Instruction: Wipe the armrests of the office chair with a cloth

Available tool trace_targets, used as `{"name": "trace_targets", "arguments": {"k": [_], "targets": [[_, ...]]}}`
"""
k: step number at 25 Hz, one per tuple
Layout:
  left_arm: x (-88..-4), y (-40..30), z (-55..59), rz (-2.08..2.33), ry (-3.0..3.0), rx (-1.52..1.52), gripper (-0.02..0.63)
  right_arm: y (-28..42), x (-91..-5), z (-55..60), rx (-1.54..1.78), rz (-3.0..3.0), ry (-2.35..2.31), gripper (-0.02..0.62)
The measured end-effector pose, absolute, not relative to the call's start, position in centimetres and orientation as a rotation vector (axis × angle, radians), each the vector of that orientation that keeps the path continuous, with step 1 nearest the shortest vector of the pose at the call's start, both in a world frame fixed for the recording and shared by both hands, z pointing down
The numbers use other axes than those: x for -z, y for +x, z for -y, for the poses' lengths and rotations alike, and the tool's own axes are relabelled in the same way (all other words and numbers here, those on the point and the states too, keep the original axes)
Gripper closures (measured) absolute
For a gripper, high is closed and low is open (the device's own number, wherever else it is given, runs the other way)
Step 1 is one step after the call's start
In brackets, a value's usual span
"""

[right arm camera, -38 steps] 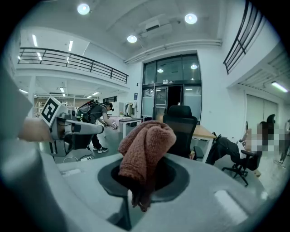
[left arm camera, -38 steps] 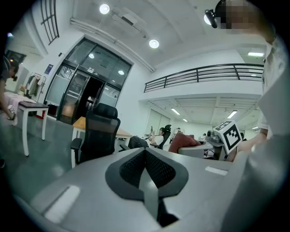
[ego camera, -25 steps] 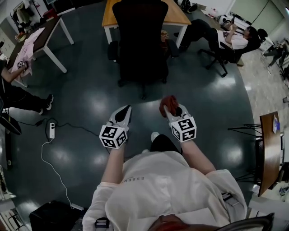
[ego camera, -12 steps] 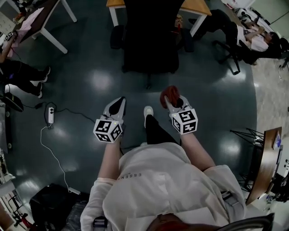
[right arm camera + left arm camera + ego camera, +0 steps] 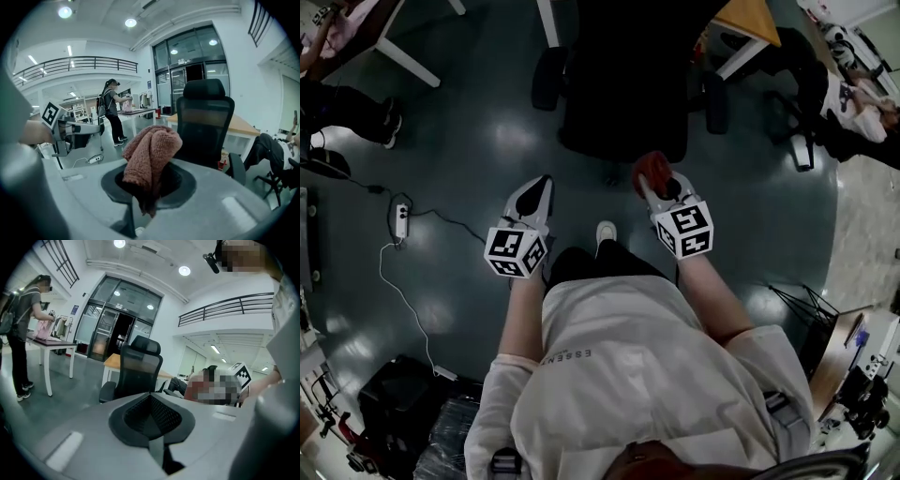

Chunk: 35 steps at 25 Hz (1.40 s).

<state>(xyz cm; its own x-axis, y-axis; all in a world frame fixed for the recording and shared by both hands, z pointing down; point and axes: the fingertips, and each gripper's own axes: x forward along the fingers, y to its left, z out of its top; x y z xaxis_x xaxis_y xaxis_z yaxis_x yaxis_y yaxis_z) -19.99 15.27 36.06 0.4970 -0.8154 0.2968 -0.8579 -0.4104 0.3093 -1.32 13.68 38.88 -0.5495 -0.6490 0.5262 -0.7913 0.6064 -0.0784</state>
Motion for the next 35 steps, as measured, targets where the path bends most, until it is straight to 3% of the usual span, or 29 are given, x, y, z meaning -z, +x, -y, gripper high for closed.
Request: {"name": "trace_targets", "arguments": {"k": [17,24,35], "targets": [[-41.4,-30.1,5.3,1.218,2.313,-0.216,0.589,-14.7,-42.0,8.3,-0.417,2.310,1.150,0.541],[-45.1,-32.9,14.6,1.041,2.351,-0.285,0.589,-18.3,-47.4,17.6,-0.450,2.159,1.236,0.541],[-52.2,-33.9,17.4,0.901,2.255,-0.295,0.589,-21.7,-54.8,26.6,-0.402,2.018,1.257,0.541]]}}
